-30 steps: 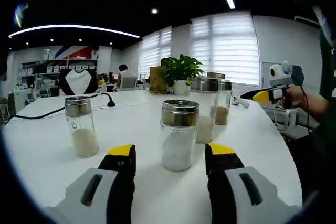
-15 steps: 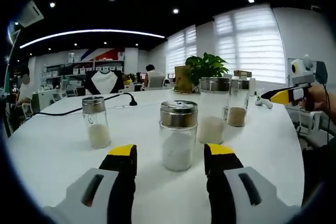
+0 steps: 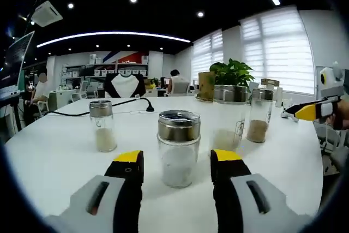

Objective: Rotate the seasoning bottle until the label or dispensing opening points toward the visible target arrow and the bottle remains upright within the marked orientation range

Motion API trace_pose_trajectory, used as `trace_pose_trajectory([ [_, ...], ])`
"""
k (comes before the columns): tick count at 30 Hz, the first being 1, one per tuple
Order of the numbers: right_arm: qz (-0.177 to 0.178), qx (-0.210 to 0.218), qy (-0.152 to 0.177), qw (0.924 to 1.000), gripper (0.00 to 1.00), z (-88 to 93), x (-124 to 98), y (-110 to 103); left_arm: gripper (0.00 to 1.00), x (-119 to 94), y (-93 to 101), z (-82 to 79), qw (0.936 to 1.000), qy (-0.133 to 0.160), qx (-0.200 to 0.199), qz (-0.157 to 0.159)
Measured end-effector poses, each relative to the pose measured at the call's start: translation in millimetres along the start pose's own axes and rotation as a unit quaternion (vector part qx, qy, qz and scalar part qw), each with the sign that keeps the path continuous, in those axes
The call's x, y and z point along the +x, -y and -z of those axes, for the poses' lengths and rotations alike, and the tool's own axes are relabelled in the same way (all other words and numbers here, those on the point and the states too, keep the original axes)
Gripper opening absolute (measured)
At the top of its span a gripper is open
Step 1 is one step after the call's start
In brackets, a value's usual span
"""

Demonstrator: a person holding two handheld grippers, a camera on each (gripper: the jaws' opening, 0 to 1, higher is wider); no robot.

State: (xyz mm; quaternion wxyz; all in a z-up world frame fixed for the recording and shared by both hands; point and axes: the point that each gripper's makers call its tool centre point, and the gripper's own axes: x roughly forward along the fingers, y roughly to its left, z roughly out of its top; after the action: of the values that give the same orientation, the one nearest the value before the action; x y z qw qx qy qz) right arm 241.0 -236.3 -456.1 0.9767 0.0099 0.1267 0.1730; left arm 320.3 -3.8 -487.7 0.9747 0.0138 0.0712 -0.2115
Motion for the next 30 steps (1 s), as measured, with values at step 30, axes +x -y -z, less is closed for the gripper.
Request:
trace_pose_trajectory([
  [30,-0.007,0.004,-0.002,1.0,0.73,0.2,0,-12,0.34,11,10.6,-9.5,0.9993,0.018,0.002,0.033],
])
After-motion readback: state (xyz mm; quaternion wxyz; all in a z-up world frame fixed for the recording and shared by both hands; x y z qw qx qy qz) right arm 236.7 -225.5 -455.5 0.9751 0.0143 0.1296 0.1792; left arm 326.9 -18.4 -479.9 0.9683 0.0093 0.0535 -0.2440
